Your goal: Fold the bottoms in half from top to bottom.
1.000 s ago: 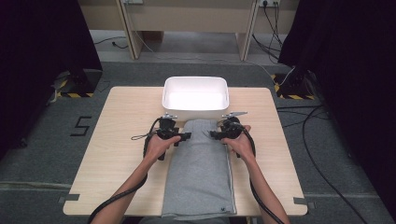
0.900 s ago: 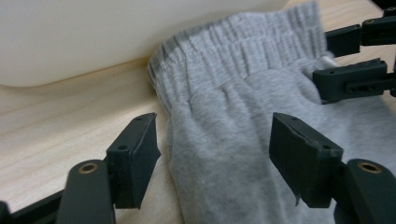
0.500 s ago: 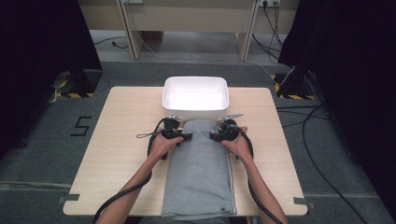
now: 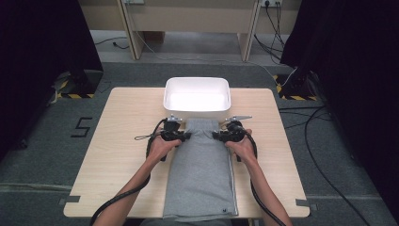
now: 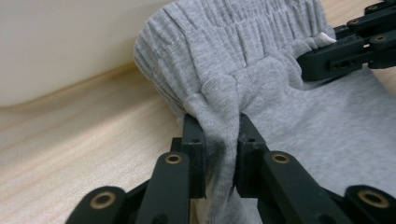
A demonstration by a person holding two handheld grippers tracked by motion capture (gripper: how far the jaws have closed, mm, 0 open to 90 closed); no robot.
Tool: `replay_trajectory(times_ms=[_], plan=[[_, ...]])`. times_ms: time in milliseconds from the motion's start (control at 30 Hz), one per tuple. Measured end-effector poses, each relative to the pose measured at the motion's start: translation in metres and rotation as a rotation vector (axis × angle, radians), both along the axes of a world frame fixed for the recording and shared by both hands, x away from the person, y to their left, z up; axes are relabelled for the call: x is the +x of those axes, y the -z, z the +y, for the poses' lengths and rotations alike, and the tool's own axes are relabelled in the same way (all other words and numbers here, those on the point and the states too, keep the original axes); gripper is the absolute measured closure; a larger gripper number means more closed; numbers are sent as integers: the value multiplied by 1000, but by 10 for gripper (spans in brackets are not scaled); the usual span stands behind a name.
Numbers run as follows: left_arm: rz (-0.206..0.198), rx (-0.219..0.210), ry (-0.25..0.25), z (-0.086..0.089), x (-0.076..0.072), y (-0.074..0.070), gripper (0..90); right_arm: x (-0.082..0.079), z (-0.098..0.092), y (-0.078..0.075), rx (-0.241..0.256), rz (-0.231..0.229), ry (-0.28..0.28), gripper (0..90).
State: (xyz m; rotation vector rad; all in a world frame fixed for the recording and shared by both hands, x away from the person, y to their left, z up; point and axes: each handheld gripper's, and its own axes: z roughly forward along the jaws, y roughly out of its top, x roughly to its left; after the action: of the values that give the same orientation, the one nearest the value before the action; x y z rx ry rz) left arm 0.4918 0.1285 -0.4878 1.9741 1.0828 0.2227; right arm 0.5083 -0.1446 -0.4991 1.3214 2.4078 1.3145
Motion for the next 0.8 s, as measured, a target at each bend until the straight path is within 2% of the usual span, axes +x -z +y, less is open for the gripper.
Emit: replay_trajectory(times_ms=[300,467,633,800], plan=[[-78,-28,13,8,-9,-33,786,-15,1,-40,27,-120,-31,766],[-115,-42,-2,12,-5,-53,766,-12,5,-61,11,-169,-44,766],[-165,-36,-9,16,-2,-74,767,-4,11,-84,1,-214,-51,767],[-228,-39,-6,20,-8,-92,766,-6,15,-103,-2,-270,-59,767]])
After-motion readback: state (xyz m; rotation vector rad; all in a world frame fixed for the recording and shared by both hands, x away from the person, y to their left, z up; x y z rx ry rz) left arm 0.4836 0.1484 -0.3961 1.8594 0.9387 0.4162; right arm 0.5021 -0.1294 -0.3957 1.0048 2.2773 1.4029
